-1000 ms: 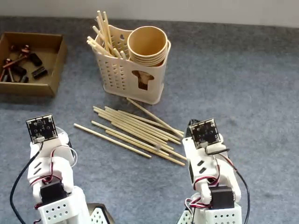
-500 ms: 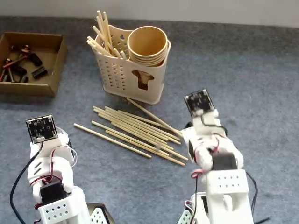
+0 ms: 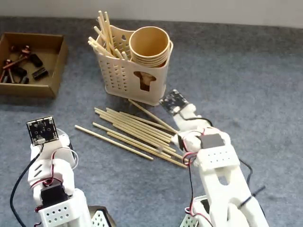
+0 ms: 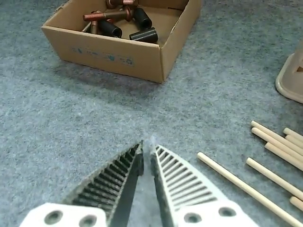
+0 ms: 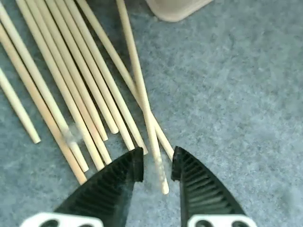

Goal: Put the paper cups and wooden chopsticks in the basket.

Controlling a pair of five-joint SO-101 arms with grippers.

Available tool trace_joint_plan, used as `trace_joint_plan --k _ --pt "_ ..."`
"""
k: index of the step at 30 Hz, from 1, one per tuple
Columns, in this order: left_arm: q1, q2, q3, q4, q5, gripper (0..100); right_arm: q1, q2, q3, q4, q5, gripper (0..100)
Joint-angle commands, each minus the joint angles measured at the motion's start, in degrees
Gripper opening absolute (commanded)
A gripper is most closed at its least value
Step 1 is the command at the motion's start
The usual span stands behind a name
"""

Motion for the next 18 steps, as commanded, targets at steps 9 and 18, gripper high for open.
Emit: trace_joint_plan --k 9,18 --pt "-0.48 0.13 -0.22 -1.14 0.09 5 -2.86 17.19 -12.97 0.22 7.30 11.6" --pt "-0.48 0.13 -0.22 -1.05 0.09 5 -3.74 27.30 -17.71 0.13 7.21 11.6"
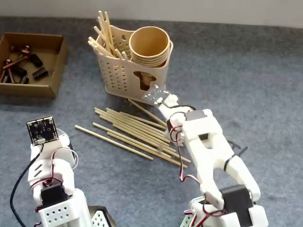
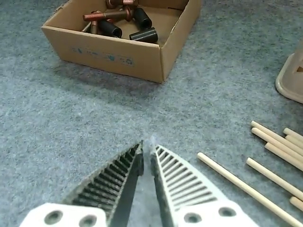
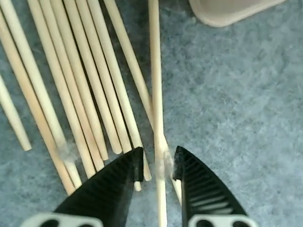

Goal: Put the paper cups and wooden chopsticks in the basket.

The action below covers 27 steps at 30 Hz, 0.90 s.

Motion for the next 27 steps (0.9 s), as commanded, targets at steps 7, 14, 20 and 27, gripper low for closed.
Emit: trace_joint_plan --k 7,14,20,27 --pt "-0.22 0.13 1.10 -1.41 -5.27 5 -0.75 5.49 -6.37 -0.04 0.79 11.6" --pt "-0.22 0.13 1.10 -1.41 -5.71 5 -0.48 8.31 -10.15 -0.04 0.79 11.6" --pt "-0.22 0.13 1.10 -1.41 -5.80 5 -0.40 12.00 -12.62 -0.13 0.88 11.6" --pt "-0.22 0.13 1.19 -1.41 -5.80 5 -0.40 17.27 -12.70 -0.31 0.88 11.6"
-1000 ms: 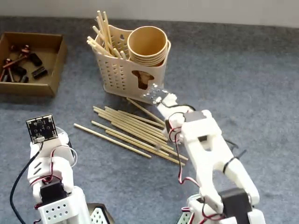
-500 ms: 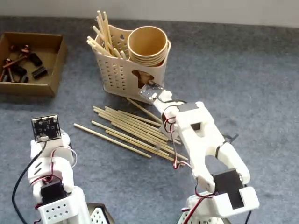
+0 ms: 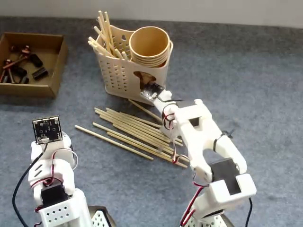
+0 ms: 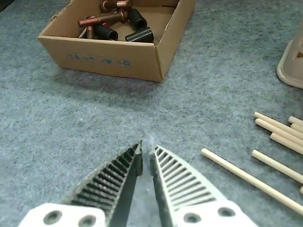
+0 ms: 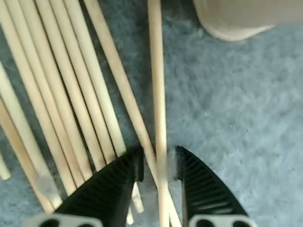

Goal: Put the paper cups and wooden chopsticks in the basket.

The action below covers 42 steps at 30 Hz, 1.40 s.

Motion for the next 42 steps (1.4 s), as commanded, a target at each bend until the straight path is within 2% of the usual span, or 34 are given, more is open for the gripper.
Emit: trace_joint_plan --k 1,5,7,9,11,19,34,42 --pt "-0.22 0.13 0.22 -1.05 -0.44 5 0.22 0.84 -1.80 -0.84 0.53 11.6" --pt "-0.22 0.13 0.22 -1.05 -0.44 5 1.01 2.07 -3.38 -2.33 0.53 10.5" --pt "-0.22 0.13 0.22 -1.05 -0.44 5 1.10 2.33 -3.38 -2.15 1.14 5.3" --pt "-0.22 0.13 0.22 -1.05 -0.44 5 1.10 2.33 -3.30 -2.07 4.84 0.0" --pt "-0.22 0.13 0.22 -1.05 -0.44 5 1.01 2.33 -3.30 -0.40 7.21 1.0" --pt "-0.22 0.13 0.22 -1.05 -0.44 5 0.75 1.10 -3.74 9.98 7.56 0.5" --pt "-0.22 0.13 0.31 -1.05 -0.53 5 -2.15 -26.68 6.37 11.38 7.12 0.5" --pt "-0.22 0.13 0.31 -1.05 -0.53 5 -7.08 -42.24 7.25 11.03 -7.03 0.5"
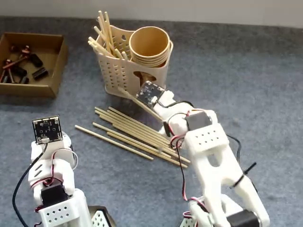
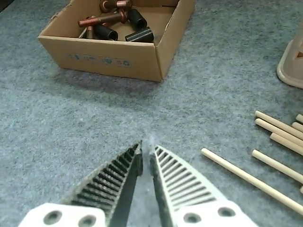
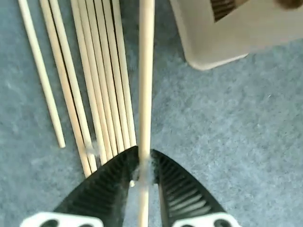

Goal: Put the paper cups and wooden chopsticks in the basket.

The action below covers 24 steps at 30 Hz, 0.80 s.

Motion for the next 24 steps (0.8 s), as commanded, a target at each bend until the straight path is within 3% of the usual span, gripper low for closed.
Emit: trace_joint_plan --k 1,8,18,24 --pt "-0.22 0.13 0.31 -1.05 -0.53 5 -2.68 -6.90 -0.40 -0.22 -8.00 0.5" --pt "-0.22 0.13 0.31 -1.05 -0.53 5 -4.18 -11.12 -3.03 -5.85 -27.34 0.5" --pt "-0.22 0.13 0.31 -1.05 -0.53 5 -8.75 -11.82 -3.65 -14.55 -28.40 0.5" --pt "-0.22 0.13 0.31 -1.05 -0.53 5 -9.54 -11.65 -3.65 -25.63 -28.22 0.5"
